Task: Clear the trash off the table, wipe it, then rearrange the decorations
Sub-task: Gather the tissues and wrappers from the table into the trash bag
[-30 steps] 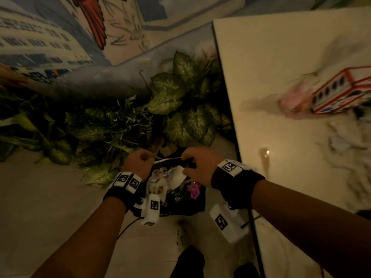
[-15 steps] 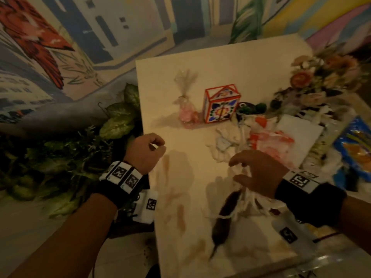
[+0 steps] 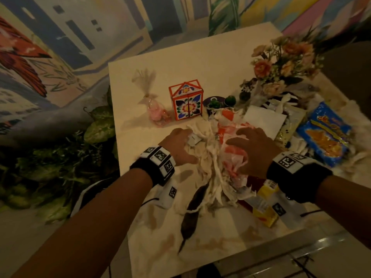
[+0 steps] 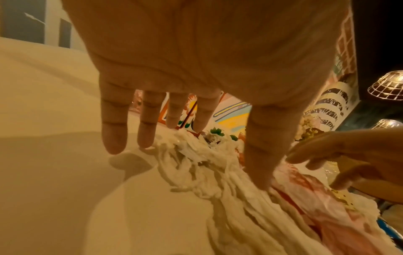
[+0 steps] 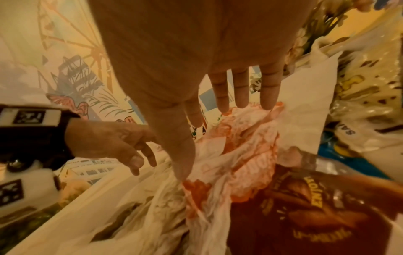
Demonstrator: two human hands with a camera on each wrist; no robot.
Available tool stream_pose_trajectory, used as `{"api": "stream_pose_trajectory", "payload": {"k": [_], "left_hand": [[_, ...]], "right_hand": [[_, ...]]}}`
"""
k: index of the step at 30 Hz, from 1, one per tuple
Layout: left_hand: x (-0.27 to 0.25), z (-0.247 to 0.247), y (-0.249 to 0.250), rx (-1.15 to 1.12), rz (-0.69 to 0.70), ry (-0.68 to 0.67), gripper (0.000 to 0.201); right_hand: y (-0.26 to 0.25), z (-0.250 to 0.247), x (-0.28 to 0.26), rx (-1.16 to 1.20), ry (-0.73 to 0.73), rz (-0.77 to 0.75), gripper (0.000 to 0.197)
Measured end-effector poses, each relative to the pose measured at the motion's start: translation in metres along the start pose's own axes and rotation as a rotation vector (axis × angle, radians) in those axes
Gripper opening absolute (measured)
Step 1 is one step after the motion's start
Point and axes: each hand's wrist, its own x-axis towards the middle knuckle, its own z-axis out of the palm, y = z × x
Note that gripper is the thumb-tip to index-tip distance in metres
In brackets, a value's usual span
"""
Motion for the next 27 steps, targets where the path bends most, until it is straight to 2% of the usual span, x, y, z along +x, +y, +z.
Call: {"api": "stream_pose_trajectory", "payload": {"k": [4,9,11,16,23,27], "left_hand": [[0.001,0.009,0.018,0.1,-0.053,-0.112,0.127],[-0.006,0.034,0.027,0.283,-0.048,-0.149,0.135],[-0.008,0.041,0.03,0.319,-0.016,-0.102,0.132],[-0.004,0.045,0.033,0.154,0.037,0.022,0.094],[0.0,0.046,0.028,0.043,-0.006,0.024,0.036],[0.001,0.044,0.026,-0.03,0.003,0.078,0.014]], "right_hand": [[-0.008,0.003,0.012,-0.108,-0.048,-0.013,0.093],[-0.013,0.01,0.032,-0.104,-0.126,-0.003,0.093],[-0.014,0.012,0.036,-0.074,-0.133,-0.012,0.084],[-0.015,0.014,0.039,-0.016,-0.067,-0.039,0.055],[-0.009,-0.002,0.042,0.123,-0.007,-0.014,0.031],[-0.003,-0.02,0.039,0.156,0.029,0.003,0.032]]}}
